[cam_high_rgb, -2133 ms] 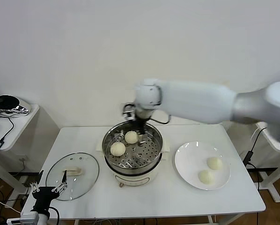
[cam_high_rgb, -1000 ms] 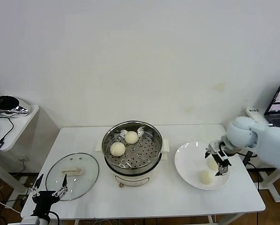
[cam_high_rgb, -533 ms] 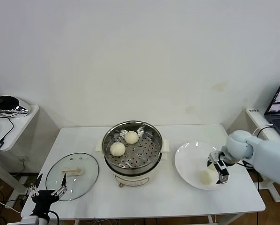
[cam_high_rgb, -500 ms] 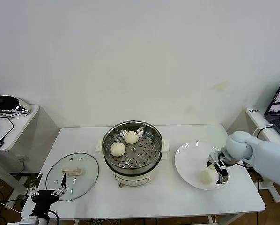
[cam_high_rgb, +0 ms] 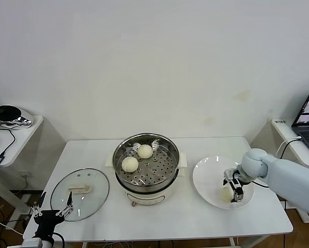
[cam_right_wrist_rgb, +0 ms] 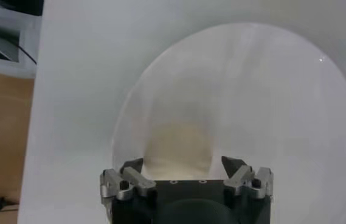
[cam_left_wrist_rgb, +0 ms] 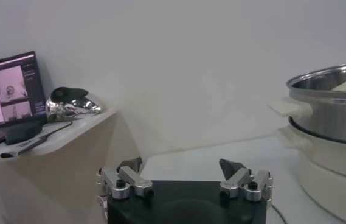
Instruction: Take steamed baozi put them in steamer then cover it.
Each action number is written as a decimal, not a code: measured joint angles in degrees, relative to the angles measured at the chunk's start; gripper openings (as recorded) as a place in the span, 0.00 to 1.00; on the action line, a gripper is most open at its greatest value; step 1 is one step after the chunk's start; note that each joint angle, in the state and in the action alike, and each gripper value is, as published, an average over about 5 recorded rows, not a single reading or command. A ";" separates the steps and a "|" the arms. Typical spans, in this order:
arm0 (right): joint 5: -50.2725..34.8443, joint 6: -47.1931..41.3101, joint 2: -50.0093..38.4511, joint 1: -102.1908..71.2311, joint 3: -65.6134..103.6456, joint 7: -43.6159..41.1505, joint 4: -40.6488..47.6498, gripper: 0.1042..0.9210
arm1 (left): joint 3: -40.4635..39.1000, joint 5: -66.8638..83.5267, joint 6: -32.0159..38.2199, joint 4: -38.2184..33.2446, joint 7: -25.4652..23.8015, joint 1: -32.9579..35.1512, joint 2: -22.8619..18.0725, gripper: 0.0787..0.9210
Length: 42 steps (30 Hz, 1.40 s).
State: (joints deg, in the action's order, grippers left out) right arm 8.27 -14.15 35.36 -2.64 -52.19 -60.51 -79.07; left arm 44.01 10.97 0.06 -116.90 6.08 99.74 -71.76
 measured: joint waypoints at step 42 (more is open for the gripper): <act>-22.20 7.75 21.42 38.85 -17.28 -2.30 -1.85 0.65 | 0.40 0.48 -0.16 -0.49 -0.01 -0.94 0.72 0.88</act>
State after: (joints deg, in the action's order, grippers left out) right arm -13.93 -6.40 56.78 36.22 -69.46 -62.81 -80.92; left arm 44.40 11.45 -0.10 -117.39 6.08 98.80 -71.03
